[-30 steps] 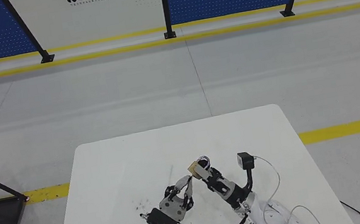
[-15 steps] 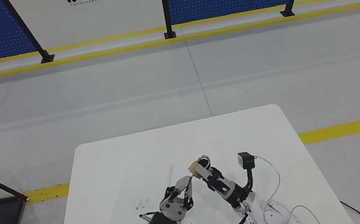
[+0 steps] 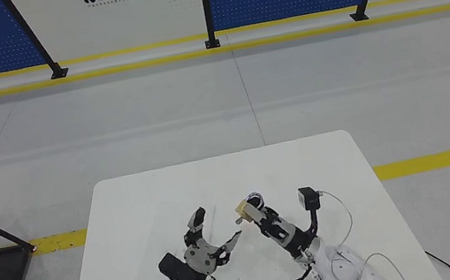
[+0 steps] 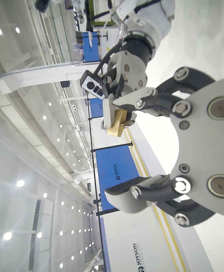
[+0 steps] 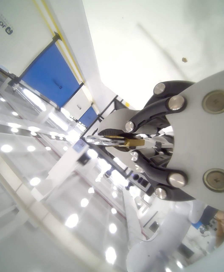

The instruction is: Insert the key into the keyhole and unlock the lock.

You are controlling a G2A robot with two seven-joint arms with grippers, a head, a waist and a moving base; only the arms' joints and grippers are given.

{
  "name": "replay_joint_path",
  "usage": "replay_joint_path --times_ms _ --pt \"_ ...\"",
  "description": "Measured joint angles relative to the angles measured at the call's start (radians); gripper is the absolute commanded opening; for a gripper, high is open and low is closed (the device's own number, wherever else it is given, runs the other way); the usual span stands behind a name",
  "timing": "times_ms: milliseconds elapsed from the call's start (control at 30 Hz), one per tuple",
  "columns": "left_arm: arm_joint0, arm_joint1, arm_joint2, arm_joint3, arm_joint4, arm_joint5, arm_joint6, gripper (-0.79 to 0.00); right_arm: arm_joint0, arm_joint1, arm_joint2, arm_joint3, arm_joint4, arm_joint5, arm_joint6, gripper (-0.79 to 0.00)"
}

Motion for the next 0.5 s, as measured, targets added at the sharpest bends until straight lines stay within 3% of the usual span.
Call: replay_joint_path --times_ms 233,367,500 --pt "0.068 0.047 -0.176 -0.041 -0.106 -0.275 -0.118 0.0 0.005 0.001 0.02 0.013 -0.315 -0.12 -0.12 -0.785" --pt "0.102 0.066 -0.243 -0.057 -0.126 -0.396 -0.167 0.0 0.01 -0.003 0.018 0.028 -0.414 -0.123 -0.199 -0.785" --pt "0.119 0.077 -0.258 -0.063 -0.146 -0.511 -0.229 0.0 0.014 -0.011 0.006 0.036 -0.5 -0.083 -0.289 -0.785"
